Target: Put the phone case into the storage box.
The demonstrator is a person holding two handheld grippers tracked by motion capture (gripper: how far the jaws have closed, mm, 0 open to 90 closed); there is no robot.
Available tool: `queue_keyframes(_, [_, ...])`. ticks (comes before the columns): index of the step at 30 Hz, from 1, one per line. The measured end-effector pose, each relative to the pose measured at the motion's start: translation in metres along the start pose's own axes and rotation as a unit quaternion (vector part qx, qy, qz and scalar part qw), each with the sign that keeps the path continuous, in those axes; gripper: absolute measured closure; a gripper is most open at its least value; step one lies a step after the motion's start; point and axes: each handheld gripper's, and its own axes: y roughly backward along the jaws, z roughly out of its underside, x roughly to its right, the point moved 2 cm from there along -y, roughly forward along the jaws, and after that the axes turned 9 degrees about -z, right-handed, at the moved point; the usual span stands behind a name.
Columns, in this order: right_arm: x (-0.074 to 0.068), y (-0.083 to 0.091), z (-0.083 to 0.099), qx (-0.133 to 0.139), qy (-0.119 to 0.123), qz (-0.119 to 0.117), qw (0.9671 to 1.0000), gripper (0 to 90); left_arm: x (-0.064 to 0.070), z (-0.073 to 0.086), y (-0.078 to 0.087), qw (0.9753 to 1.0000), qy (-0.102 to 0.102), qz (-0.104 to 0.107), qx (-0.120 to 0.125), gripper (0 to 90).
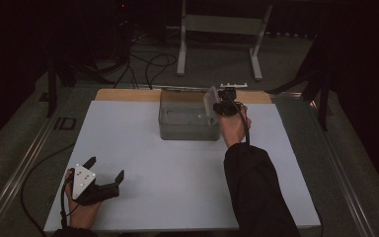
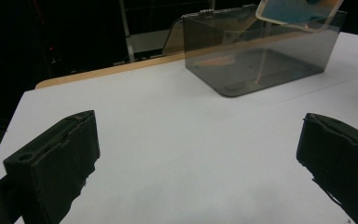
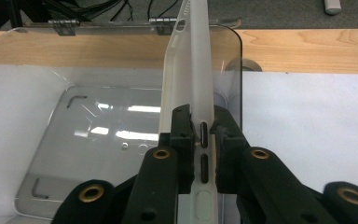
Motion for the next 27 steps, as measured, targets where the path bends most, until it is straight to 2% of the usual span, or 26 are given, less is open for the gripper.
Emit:
queue_keyframes(3, [0.0004, -0.0008, 0.0006, -0.001, -0.001, 0.002, 1.0000, 81.7, -0.0001, -0.0001, 0.0001, 1.0000, 0.000, 0.000, 0.000, 0.3])
queue_keyframes(6, [-0.0009, -0.0023, 0.0022, -0.005, 0.011, 0.015, 0.9998, 81.7, 0.0000, -0.0001, 0.0001, 1.0000, 0.000, 0.000, 0.001, 0.3])
queue_keyframes(27, [0.0010, -0.0090, 0.0066, -0.019, 0.011, 0.036, 0.9991, 81.6, 0.0009, 0.0004, -0.0005, 1.0000, -0.001, 0.001, -0.001, 0.3])
